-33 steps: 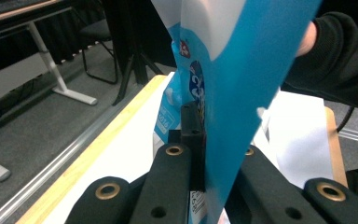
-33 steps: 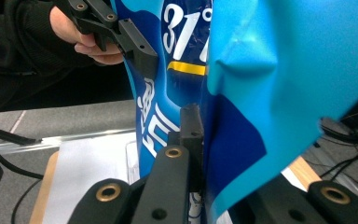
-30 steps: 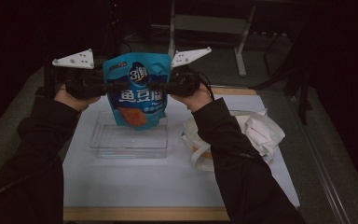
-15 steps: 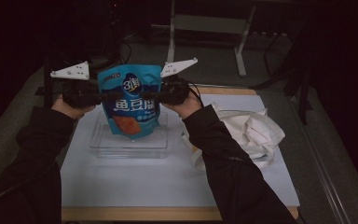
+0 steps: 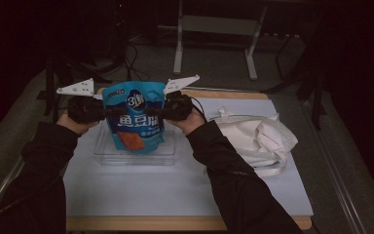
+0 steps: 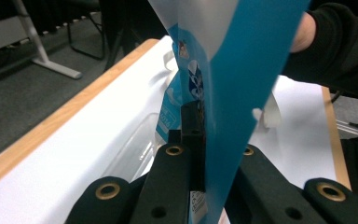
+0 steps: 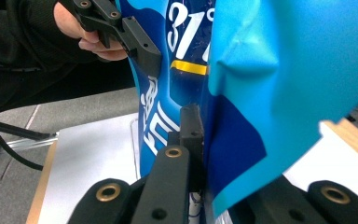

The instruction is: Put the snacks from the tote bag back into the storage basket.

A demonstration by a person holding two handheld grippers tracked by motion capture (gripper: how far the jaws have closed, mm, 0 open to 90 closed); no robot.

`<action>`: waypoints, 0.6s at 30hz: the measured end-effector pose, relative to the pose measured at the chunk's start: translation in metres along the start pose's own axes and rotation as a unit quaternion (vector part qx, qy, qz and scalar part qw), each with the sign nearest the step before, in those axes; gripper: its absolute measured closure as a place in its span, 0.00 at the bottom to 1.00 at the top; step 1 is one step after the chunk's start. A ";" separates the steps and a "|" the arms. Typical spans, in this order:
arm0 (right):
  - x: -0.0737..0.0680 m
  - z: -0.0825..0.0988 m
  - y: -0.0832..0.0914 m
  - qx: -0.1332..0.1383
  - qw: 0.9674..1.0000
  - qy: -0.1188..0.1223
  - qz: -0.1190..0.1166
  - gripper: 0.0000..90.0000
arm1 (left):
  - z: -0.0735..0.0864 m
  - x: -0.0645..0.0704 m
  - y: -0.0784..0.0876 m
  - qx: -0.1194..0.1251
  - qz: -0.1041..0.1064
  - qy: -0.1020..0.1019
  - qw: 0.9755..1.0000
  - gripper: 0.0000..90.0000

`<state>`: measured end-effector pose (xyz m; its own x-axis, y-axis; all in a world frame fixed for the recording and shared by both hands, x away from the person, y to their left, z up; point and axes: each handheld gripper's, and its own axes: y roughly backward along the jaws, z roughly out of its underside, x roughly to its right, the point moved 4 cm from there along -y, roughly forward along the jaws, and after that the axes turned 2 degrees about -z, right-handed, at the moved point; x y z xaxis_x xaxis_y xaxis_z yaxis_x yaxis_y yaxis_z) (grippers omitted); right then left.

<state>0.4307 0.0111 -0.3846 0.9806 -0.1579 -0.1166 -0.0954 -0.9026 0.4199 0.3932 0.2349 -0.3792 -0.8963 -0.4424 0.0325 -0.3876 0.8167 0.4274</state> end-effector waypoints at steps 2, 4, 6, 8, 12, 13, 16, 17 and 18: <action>-0.001 0.004 -0.002 -0.003 1.000 -0.004 -0.002 0.99 | 0.005 0.000 -0.002 0.001 0.005 0.000 1.000 1.00; -0.002 0.009 -0.004 -0.003 1.000 -0.004 -0.001 0.99 | 0.010 0.000 -0.003 0.003 0.010 0.004 1.000 1.00; -0.002 0.013 -0.005 -0.003 1.000 -0.009 -0.002 0.99 | 0.014 0.000 -0.005 0.003 0.010 0.002 1.000 1.00; -0.002 0.017 -0.007 -0.004 1.000 -0.013 -0.003 0.99 | 0.019 0.001 -0.006 0.005 0.013 0.001 1.000 1.00; -0.004 0.023 -0.010 -0.005 1.000 -0.013 -0.002 0.99 | 0.028 0.002 -0.008 0.009 0.018 -0.004 1.000 1.00; -0.005 0.025 -0.011 -0.007 1.000 -0.012 -0.001 0.99 | 0.030 0.002 -0.008 0.012 0.020 -0.008 1.000 1.00; -0.006 0.030 -0.014 -0.005 1.000 -0.011 0.001 0.99 | 0.038 0.003 -0.010 0.015 0.024 -0.010 1.000 1.00; -0.007 0.032 -0.015 -0.005 1.000 -0.013 0.002 0.99 | 0.040 0.003 -0.010 0.013 0.024 -0.010 1.000 1.00; -0.007 0.035 -0.016 -0.005 1.000 -0.014 0.002 0.99 | 0.041 0.003 -0.011 0.012 0.024 -0.012 1.000 1.00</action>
<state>0.4196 0.0125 -0.4215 0.9749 -0.1727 -0.1408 -0.0972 -0.8981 0.4289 0.3859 0.2394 -0.4211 -0.9186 -0.3939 0.0299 -0.3495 0.8457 0.4033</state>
